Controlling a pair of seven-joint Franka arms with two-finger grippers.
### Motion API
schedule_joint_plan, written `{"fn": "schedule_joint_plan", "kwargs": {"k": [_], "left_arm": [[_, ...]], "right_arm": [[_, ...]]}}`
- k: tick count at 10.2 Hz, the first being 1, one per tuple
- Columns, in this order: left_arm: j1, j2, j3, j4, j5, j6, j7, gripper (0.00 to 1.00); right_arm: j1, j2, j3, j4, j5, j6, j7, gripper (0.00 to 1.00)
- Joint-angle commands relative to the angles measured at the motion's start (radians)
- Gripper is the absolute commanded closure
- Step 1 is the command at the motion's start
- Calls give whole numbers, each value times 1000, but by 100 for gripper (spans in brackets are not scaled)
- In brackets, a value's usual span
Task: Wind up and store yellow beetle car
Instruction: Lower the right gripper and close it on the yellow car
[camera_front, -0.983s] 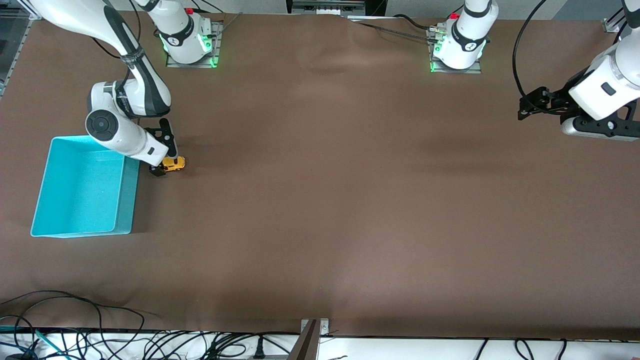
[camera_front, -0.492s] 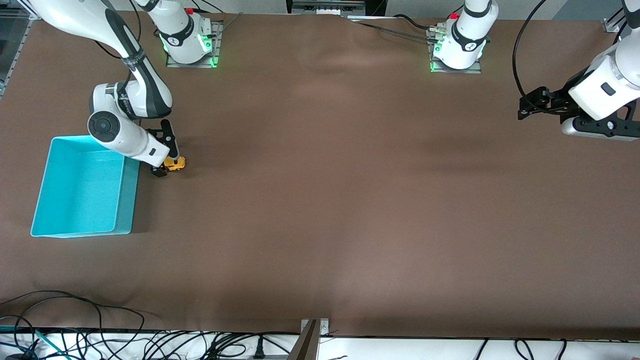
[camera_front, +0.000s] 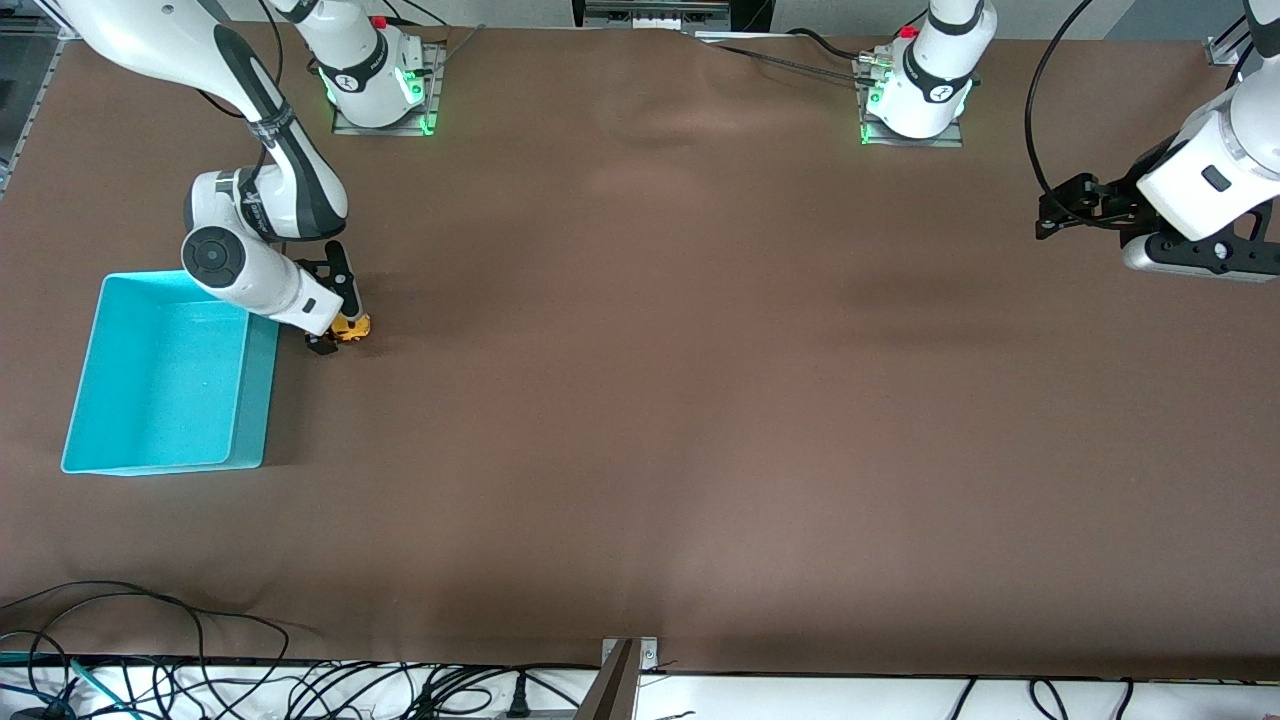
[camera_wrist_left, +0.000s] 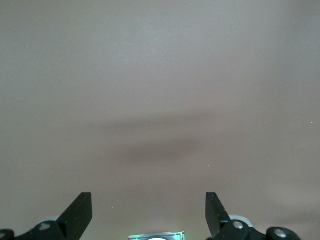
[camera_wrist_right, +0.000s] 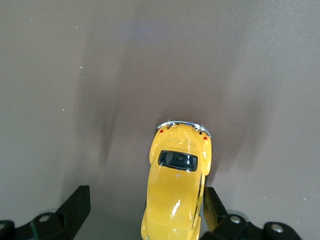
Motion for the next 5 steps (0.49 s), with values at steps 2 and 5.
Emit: {"fn": "schedule_joint_plan", "kwargs": {"k": [2, 5], "left_arm": [[1, 2, 0, 8, 5, -12, -8, 0], [0, 2, 0, 10, 5, -12, -8, 0]], "right_arm": [[-18, 11, 10, -8, -18, 19, -8, 56], [-18, 9, 10, -3, -21, 18, -5, 100]]}}
